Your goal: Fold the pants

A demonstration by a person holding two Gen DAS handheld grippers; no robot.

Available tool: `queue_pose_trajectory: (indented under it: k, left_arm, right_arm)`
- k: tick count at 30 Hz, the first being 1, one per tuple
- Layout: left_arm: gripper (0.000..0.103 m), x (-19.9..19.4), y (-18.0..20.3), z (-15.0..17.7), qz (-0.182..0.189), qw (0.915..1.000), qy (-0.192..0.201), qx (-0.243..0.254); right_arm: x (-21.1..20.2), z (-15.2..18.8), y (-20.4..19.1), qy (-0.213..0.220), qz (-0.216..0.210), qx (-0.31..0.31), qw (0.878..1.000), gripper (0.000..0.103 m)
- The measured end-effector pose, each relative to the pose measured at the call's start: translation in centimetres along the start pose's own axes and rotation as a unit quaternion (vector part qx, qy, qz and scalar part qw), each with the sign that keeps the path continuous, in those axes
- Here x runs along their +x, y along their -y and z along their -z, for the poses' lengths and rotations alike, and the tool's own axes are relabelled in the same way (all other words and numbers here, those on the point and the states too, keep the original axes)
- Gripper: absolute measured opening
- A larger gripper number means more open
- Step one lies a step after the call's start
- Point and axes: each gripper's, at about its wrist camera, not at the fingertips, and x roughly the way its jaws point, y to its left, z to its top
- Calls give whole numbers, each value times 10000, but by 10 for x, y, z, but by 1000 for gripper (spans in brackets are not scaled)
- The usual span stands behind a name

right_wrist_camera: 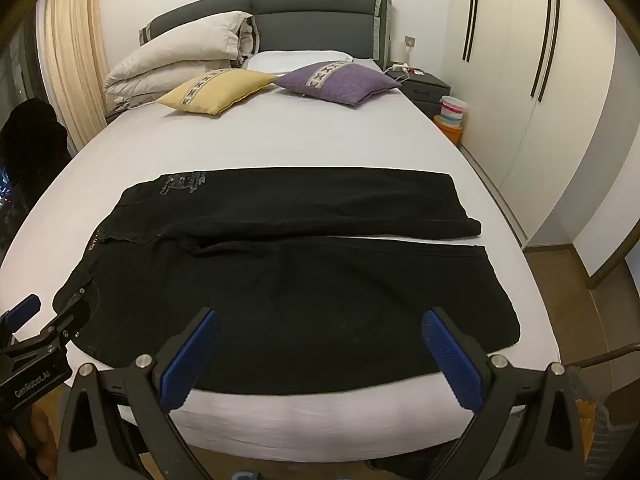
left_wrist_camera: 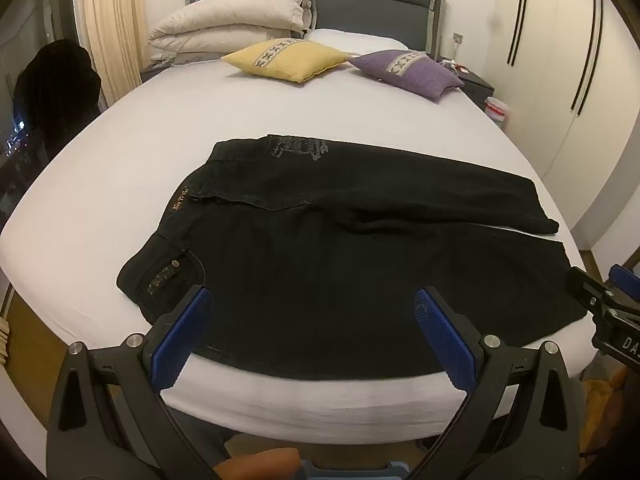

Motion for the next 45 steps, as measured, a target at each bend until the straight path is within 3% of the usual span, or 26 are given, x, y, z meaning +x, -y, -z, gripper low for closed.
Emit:
queue_pose_trajectory:
  k: [5, 45]
  left_arm:
    - [103, -2, 4, 2, -135, 9997, 155, 95]
    - [103, 4, 0, 6, -83, 9999, 64, 130]
  right_arm:
    - [2, 1, 1, -13, -17, -23, 10000, 103]
    - [9, 5, -5, -148, -4, -66, 9999, 103]
